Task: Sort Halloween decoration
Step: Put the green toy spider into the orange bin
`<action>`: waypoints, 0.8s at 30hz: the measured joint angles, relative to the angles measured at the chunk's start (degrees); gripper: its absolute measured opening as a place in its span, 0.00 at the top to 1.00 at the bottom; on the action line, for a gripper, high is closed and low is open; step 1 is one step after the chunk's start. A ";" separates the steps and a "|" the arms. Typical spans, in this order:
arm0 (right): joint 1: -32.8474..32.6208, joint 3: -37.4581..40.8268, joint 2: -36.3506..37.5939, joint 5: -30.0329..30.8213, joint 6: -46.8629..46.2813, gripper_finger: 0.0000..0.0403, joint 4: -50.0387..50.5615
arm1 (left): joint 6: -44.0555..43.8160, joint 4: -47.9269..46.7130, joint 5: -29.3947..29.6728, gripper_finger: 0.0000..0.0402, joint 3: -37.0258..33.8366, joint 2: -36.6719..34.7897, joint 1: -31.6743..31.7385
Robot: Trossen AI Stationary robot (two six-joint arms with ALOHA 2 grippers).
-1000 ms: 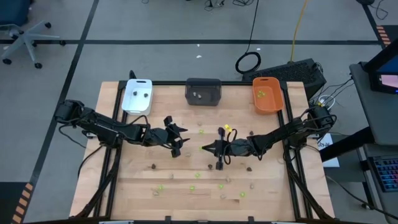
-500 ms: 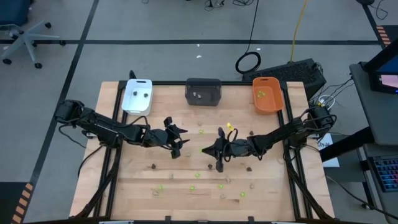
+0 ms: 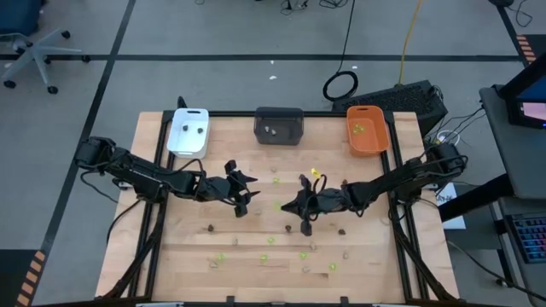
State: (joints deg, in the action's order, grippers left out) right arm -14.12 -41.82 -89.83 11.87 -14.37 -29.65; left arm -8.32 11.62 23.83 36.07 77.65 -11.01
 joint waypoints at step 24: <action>25.32 -0.02 23.63 12.46 1.92 1.00 37.86 | 5.70 0.04 0.38 0.51 0.00 0.00 0.11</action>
State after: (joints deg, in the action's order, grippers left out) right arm 11.20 -41.85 -66.20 24.33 -12.45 8.21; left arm -2.62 11.66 24.21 36.07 77.65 -10.90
